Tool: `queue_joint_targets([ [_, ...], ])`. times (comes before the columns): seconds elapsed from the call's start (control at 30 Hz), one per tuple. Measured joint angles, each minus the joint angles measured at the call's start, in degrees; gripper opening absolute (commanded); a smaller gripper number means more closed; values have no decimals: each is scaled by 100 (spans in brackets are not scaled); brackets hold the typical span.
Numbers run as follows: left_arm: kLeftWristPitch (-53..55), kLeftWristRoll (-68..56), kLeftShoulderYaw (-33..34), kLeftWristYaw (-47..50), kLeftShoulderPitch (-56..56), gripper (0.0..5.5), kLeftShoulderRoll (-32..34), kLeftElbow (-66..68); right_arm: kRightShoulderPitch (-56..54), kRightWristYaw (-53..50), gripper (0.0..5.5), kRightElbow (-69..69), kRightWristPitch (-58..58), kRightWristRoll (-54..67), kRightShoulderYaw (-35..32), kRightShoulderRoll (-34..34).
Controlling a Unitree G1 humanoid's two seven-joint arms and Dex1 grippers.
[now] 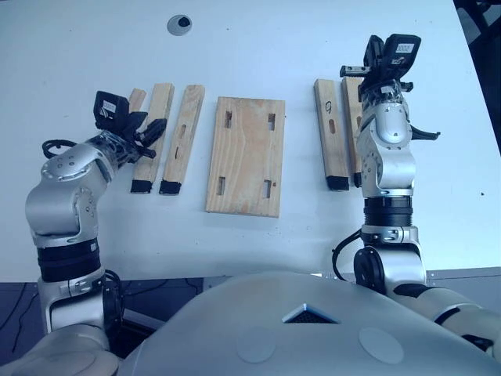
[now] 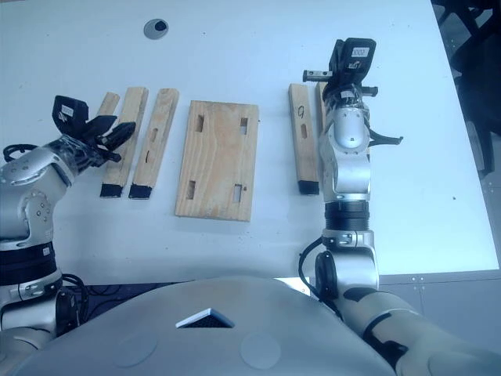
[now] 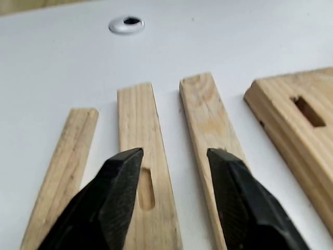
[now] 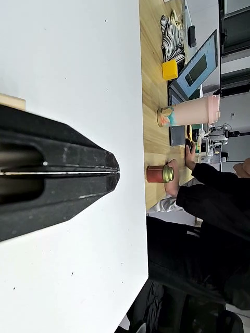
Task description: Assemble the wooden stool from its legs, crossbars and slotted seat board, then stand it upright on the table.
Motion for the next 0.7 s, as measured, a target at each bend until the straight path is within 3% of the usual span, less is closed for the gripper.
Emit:
queue_joint_targets([
  [0.1, -56, 47, 19, 38, 78, 315, 3, 51, 2, -17, 0, 0, -9, 0, -7, -1],
  [0.43, -433, 428, -158, -5, 570, 315, 133, 415, 21, -53, 0, 3, -23, 0, -15, -5],
  [0.7, -363, 259, -119, -125, 793, 209, 108, 271, 54, -22, 0, 23, -27, 4, -20, -24],
])
